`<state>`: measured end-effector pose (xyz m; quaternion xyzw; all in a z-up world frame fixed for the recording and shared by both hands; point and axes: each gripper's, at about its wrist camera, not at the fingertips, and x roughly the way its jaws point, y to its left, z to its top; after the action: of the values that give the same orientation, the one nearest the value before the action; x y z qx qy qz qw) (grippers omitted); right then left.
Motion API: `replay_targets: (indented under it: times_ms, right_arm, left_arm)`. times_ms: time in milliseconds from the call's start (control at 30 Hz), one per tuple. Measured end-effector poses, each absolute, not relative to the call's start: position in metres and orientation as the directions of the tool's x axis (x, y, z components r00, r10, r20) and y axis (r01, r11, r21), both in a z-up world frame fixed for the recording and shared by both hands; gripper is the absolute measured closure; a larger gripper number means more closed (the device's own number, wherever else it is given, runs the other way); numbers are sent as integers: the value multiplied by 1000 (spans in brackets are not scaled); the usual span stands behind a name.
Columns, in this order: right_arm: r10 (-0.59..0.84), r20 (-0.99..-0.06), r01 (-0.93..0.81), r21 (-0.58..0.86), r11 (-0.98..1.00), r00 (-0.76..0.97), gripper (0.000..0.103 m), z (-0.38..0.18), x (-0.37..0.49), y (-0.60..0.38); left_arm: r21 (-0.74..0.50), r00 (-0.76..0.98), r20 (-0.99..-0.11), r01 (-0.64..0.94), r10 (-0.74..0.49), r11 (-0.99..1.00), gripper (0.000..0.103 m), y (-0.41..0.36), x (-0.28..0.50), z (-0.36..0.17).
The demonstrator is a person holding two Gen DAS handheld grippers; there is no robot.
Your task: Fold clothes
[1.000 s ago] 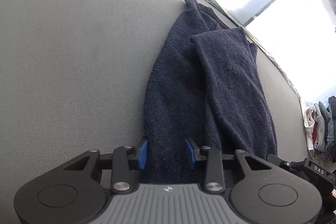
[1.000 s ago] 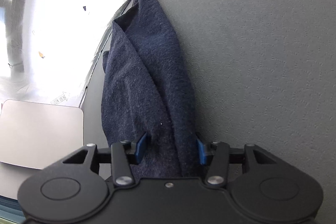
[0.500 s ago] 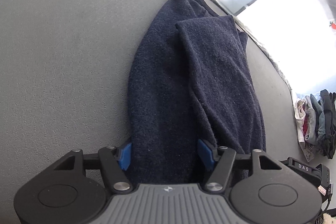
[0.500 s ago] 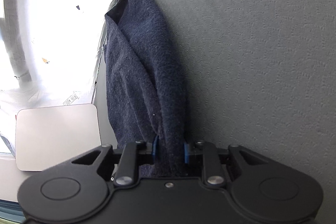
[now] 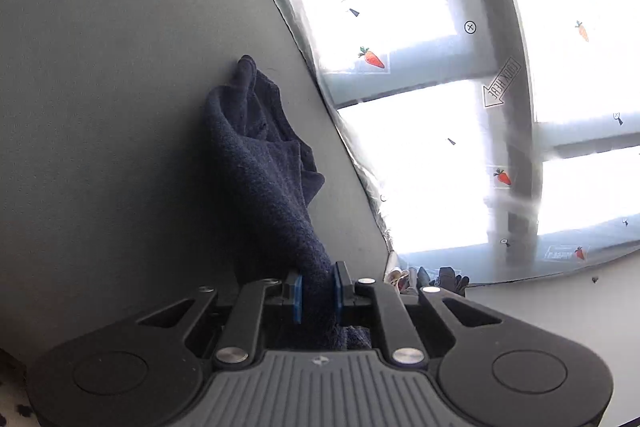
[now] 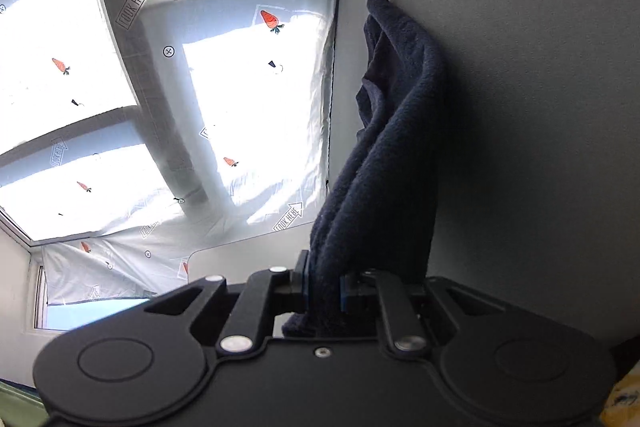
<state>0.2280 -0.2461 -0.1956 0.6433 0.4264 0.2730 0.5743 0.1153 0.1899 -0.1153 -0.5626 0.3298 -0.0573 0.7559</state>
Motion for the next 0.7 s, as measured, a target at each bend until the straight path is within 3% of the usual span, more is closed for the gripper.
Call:
replay_targets:
  times_ms: [133, 300, 400, 700]
  right_arm:
    - [839, -123, 258, 966, -22, 529, 89, -190, 217, -254]
    - [811, -171, 395, 915, -79, 559, 89, -219, 211, -248]
    - [797, -187, 456, 881, -123, 575, 89, -232, 208, -244]
    - [768, -127, 425, 882, -202, 628, 85, -237, 234, -251]
  left_arm:
    - [-893, 805, -417, -277, -421, 355, 87, 191, 102, -105]
    - [-869, 755, -495, -433, -430, 238, 88, 194, 105, -151]
    - [-886, 778, -460, -437, -428, 156, 88, 196, 105, -164]
    - [-909, 821, -399, -413, -409, 58, 87, 202, 140, -166]
